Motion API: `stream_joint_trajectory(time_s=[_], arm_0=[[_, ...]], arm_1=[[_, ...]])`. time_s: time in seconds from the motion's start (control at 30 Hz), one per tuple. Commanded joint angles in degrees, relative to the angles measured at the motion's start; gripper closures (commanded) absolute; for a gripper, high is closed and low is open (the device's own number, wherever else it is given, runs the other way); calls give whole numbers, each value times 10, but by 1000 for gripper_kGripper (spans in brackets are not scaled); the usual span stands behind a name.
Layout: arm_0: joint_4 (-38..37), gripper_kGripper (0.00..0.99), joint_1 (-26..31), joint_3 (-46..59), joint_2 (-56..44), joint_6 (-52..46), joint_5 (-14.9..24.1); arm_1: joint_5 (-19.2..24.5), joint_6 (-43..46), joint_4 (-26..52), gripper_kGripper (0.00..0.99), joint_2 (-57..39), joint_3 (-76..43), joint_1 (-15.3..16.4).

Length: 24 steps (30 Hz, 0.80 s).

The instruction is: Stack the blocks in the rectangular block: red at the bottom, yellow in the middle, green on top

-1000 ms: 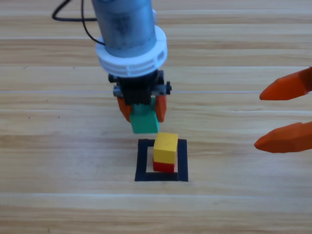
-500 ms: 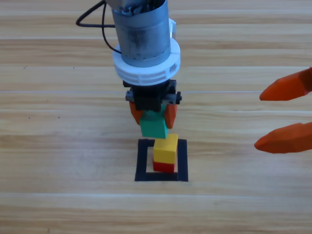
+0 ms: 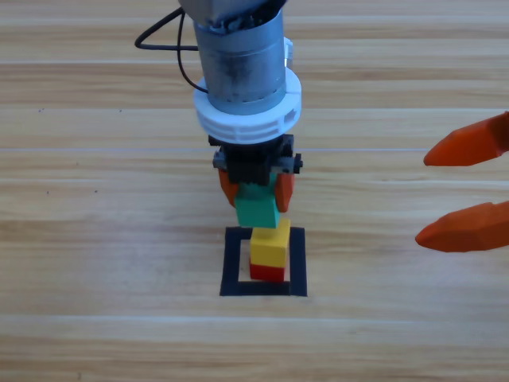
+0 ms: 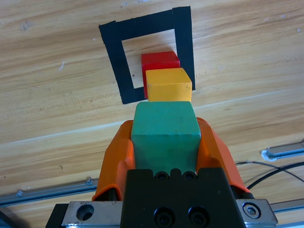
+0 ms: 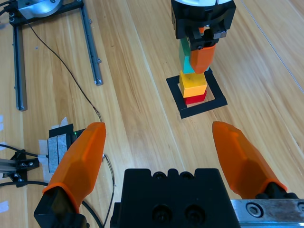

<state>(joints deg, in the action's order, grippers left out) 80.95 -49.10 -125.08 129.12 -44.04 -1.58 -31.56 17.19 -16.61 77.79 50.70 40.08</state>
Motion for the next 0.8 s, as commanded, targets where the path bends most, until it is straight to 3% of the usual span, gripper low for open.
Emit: stream_joint_trajectory(time_s=[0.03, 0.8], arm_0=[[2, 990, -16, -9, 34, -5, 1], [2, 990, -25, -13, 46, -9, 4]], arm_1=[[9, 2, 10, 1, -19, -18, -4], [8, 2, 11, 1, -19, -20, -4]])
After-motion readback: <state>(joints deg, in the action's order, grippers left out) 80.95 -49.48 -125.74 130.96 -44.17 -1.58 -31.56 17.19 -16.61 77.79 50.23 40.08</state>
